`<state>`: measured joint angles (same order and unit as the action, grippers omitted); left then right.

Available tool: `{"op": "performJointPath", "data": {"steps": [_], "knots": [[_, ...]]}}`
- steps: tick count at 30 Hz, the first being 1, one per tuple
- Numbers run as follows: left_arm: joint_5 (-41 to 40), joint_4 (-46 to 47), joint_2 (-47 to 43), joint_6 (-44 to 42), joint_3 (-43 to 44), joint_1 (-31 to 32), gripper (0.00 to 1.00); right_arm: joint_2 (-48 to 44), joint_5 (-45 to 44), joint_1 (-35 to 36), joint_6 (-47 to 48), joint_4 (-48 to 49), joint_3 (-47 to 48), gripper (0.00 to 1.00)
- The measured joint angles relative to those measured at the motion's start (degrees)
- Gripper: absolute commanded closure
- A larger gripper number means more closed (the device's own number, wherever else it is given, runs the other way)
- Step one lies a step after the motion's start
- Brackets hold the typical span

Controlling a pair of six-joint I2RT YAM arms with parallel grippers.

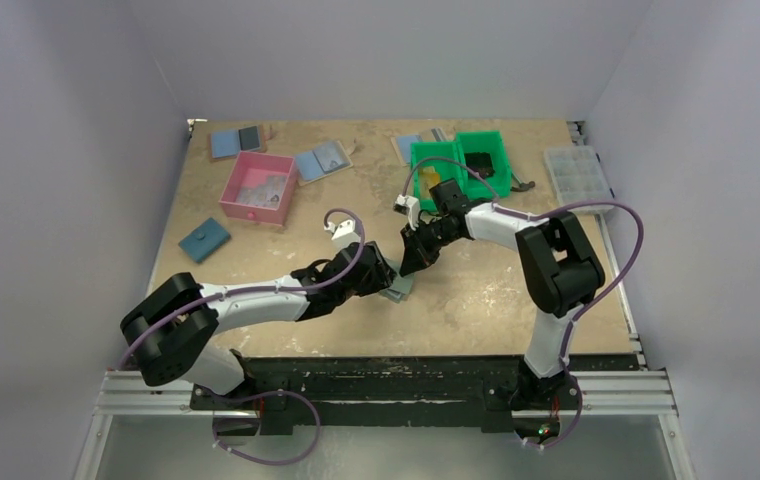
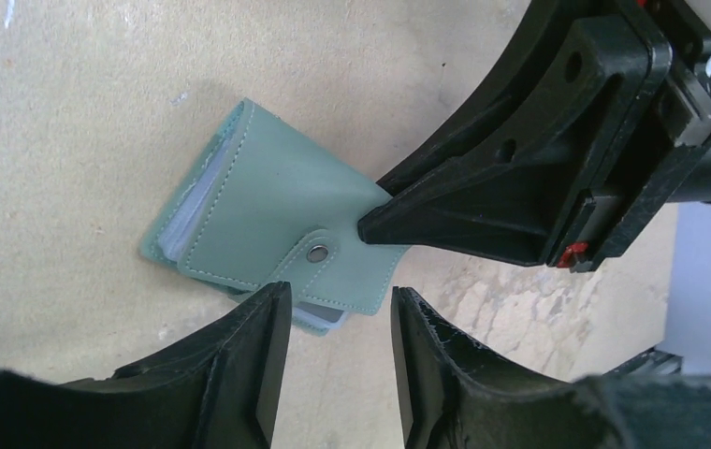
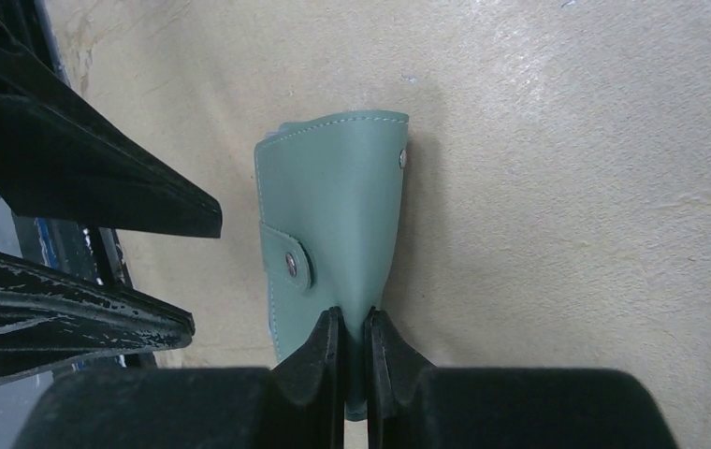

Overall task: Take the credit cards out of the card holder
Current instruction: Open the card holder at the center of the board.

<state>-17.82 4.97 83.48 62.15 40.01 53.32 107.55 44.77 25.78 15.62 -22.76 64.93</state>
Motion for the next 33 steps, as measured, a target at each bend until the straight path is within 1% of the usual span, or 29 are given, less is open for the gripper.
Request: {"op": "performJointPath", "data": {"steps": [1,4,9,12,17,27,33], "knots": [[0.1,0.0,0.0,1.0,0.0,0.0,0.57,-0.1,0.1,0.0,0.0,0.0,0.0,0.92],[-0.1,-1.4,0.0,5.2,0.1,0.0,0.61,-0.8,0.2,0.0,0.0,-0.1,-0.1,0.92],[-1.6,-10.1,1.5,12.2,3.0,0.0,0.63,-3.1,0.1,0.1,0.2,0.0,-1.2,0.92],[-2.2,-13.5,2.7,14.9,5.5,0.0,0.63,-4.1,0.0,0.1,0.5,0.1,-1.4,0.92],[-2.2,-15.4,3.5,16.7,7.7,0.0,0.62,-4.5,0.0,0.1,1.0,0.1,-1.8,0.92],[-2.1,-15.6,4.1,18.2,8.1,-0.1,0.59,-6.1,-0.2,0.2,1.3,0.6,-2.6,0.92],[-2.1,-18.2,7.6,19.3,12.7,-0.5,0.6,-6.6,-0.4,0.5,1.5,0.7,-2.6,0.92]]}}
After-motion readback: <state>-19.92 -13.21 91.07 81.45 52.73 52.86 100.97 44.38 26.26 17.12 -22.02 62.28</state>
